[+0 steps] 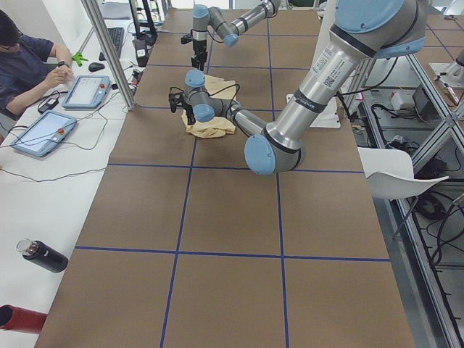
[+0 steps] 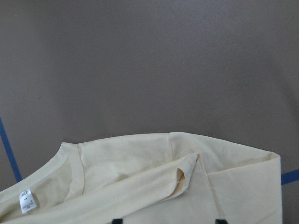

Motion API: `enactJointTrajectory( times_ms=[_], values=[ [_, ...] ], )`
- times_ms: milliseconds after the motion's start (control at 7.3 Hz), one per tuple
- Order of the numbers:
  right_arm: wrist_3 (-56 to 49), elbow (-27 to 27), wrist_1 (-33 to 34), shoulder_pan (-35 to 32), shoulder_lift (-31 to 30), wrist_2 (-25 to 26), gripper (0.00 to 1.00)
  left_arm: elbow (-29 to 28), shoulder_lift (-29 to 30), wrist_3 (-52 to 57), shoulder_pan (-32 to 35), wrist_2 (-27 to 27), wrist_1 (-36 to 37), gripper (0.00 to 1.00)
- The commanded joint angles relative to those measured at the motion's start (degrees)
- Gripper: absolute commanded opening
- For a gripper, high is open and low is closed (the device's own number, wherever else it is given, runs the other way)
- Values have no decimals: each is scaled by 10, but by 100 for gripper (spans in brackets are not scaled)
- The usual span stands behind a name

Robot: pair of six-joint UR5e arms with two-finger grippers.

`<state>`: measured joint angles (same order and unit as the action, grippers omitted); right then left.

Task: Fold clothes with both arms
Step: 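Lay the hem down at the collar and open both grippers, raising them, then lower the right gripper onto the folded shirt's side edge and grasp it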

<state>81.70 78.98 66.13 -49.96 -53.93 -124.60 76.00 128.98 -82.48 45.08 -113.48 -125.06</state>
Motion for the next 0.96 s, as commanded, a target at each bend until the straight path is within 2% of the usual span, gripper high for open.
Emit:
enactJointTrajectory(
  times_ms=[0,274,548,822],
  values=[
    [3,67,0,3,-35,-7,100,40,-18,0,1,-1,6,99],
    [14,150,1,34,-106,3,100,59,-29,-1,1,-1,7,99],
    [14,165,4,102,-154,57,100,71,-29,-1,0,2,10,99],
    [14,165,5,134,-168,71,99,72,-27,-2,0,5,12,99]
  ],
)
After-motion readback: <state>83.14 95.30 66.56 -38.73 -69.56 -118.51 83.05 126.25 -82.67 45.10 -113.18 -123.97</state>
